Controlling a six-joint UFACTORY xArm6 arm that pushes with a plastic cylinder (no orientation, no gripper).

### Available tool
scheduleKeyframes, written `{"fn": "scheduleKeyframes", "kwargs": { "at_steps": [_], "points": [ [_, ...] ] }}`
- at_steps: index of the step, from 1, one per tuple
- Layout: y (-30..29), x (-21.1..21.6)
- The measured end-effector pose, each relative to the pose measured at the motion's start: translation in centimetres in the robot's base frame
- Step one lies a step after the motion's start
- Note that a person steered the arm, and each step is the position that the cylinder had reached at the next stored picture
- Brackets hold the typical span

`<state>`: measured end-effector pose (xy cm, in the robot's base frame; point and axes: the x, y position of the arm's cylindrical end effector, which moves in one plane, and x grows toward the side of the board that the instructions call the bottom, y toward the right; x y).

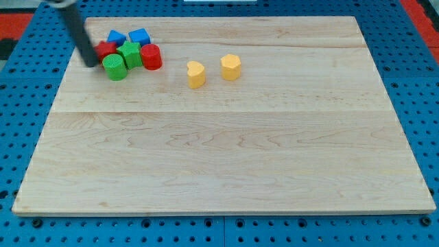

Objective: Push the red star along with green star into red circle

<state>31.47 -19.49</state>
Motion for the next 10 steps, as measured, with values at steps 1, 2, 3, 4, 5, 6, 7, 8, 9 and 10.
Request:
{"fn": "scheduleKeyframes", "kwargs": {
  "at_steps": [1,2,3,4,5,6,7,8,9,10],
  "points": [
    [1.0,-2.3],
    [-8.8,-2.4],
    [-9.0,-7.4],
    [-6.0,-11.6],
    [2.3,-7.5],
    [9.7,-2.2],
    [9.3,-2.8],
    [4.9,-4.6],
    [3.4,-8.4],
    [5.7,-12.2]
  ]
}}
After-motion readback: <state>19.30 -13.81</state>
